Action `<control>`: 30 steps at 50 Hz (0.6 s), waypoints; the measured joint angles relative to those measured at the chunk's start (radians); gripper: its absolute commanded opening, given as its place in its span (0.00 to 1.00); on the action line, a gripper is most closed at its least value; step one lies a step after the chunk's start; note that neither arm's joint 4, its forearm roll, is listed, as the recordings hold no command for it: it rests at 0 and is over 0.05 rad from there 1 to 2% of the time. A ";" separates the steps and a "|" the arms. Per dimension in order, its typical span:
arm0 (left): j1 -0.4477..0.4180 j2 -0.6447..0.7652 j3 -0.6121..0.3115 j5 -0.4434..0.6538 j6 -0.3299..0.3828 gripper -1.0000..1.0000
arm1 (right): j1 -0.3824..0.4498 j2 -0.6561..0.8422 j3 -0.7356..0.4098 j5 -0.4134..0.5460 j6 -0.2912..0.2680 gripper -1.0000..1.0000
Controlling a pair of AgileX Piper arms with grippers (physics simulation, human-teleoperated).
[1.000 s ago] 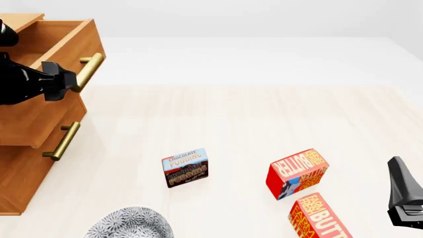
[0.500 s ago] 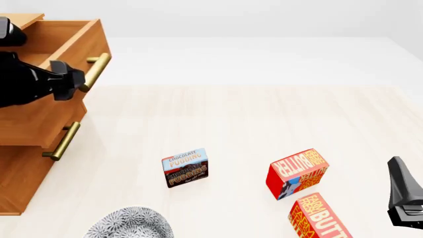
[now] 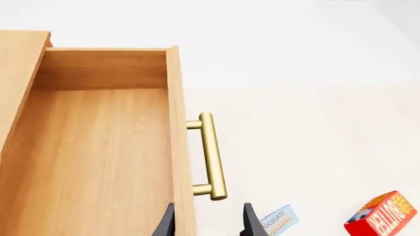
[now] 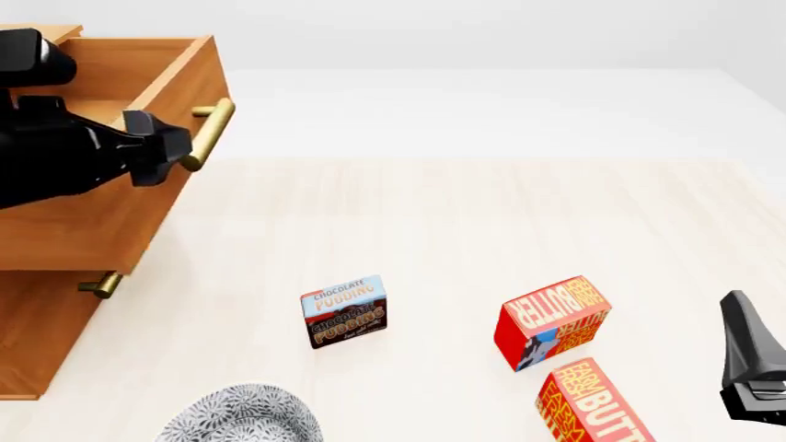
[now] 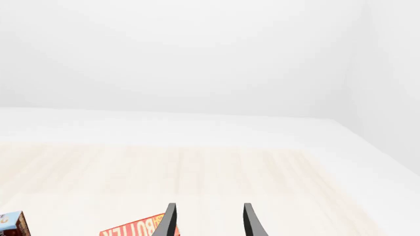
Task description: Put the chocolate pudding in the top drawer of the cabinet and close it.
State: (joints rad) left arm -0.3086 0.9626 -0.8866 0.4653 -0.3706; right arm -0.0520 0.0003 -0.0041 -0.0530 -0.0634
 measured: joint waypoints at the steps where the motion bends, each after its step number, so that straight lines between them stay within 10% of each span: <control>1: -0.004 0.001 0.000 0.000 -0.004 1.00 | 0.000 0.000 0.000 0.000 0.000 1.00; 30: -0.090 0.032 -0.012 -0.043 0.054 1.00 | 0.000 0.000 0.000 0.000 0.000 1.00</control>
State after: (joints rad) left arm -0.3987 0.9946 -0.8987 0.4220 -0.3169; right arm -0.0519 0.0003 -0.0040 -0.0532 -0.0635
